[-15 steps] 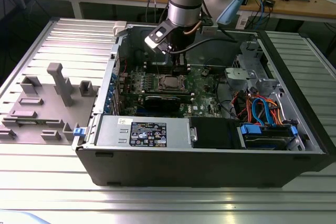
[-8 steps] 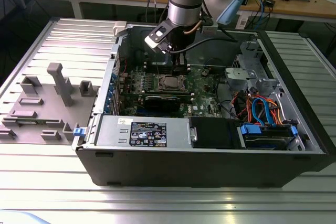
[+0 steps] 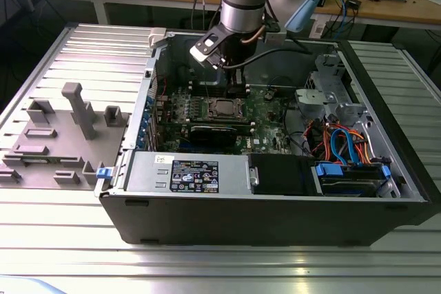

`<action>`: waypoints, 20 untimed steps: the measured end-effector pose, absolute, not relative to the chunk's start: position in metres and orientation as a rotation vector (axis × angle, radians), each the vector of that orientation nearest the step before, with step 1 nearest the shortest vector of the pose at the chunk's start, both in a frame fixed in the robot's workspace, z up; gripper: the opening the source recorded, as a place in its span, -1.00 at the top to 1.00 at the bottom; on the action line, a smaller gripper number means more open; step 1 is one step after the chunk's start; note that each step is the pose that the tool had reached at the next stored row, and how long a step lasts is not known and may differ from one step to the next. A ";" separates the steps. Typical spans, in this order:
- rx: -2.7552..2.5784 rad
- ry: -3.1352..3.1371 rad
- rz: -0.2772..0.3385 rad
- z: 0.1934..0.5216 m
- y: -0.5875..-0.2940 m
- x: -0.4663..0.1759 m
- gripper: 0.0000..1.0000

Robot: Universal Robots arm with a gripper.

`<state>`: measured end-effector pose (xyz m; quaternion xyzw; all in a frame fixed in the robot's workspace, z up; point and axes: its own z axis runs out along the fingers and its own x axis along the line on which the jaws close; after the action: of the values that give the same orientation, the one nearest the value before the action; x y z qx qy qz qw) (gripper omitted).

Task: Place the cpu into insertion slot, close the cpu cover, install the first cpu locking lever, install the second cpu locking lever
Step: 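Install the first cpu locking lever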

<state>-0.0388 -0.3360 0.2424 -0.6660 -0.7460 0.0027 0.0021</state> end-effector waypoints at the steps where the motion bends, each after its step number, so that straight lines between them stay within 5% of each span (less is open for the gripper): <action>1: -2.089 -2.340 0.009 0.243 -0.336 -0.039 0.79; 20: -2.089 -2.340 0.008 0.251 -0.336 -0.039 0.79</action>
<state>-0.0388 -0.3360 0.2506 -0.6660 -0.7460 0.0027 0.0022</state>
